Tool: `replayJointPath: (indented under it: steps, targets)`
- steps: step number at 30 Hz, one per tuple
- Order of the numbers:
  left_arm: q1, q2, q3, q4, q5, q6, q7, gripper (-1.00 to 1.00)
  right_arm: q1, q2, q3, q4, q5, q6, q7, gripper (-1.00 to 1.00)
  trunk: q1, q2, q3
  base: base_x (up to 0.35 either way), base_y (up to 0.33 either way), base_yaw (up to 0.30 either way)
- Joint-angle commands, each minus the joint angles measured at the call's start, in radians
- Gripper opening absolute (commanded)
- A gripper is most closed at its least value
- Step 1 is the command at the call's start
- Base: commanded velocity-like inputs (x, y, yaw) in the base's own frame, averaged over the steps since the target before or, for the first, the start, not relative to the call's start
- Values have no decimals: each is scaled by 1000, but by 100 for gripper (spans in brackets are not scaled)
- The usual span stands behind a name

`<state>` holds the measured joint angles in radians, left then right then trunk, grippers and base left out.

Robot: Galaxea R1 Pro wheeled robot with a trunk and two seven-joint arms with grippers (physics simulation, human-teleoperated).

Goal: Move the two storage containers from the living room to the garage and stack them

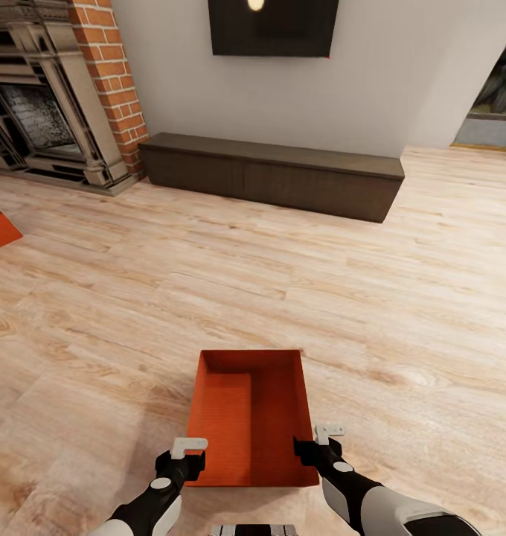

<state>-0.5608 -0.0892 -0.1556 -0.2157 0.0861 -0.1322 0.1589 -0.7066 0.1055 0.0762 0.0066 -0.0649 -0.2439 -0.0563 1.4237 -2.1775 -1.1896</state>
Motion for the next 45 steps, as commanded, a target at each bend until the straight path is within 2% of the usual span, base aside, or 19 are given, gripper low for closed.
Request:
replayJointPath:
  steps: [1, 4, 39, 45]
  targets:
    - [-1, 0, -9, 1, 9, -4, 5, 100, -1, 0, 8, 1, -7, -3, -4, 100, 4, -7, -4, 0, 0, 0]
    - [-1, 0, -9, 1, 9, -4, 5, 100, -1, 0, 8, 1, -6, -3, -4, 100, 15, -28, -13, 0, 0, 0]
    - [-1, 0, -9, 1, 9, -4, 6, 100, -1, 0, 9, 1, -5, -3, 6, 100, 15, -28, -13, 0, 0, 0]
    - [-1, 0, -9, 1, 9, -4, 6, 100, -1, -12, 8, 1, -5, -3, 6, 100, 15, -28, -13, 0, 0, 0]
